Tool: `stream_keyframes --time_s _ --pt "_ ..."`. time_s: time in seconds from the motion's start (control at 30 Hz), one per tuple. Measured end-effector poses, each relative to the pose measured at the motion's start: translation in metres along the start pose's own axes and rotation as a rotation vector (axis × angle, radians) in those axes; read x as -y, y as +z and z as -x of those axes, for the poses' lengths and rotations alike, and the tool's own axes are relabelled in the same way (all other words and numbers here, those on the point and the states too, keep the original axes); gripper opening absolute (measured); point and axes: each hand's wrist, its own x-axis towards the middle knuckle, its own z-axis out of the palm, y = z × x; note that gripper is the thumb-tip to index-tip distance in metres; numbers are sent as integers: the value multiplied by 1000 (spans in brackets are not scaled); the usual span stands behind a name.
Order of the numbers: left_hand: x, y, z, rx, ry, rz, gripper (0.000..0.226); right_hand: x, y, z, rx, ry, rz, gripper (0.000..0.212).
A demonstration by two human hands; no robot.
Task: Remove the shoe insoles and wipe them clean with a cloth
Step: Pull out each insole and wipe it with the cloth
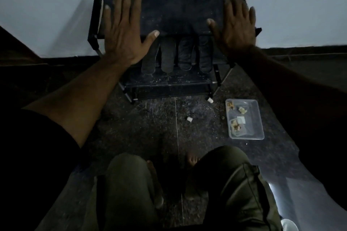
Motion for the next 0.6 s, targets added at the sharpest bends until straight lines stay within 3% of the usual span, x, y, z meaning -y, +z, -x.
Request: stream_keyframes --time_s 0.4,0.6 --pt "-52 -85 90 -85 -3 74 89 13 -75 106 -71 2 -33 76" --pt "-66 -92 116 -90 -5 60 88 9 -79 134 -111 -9 -52 74"
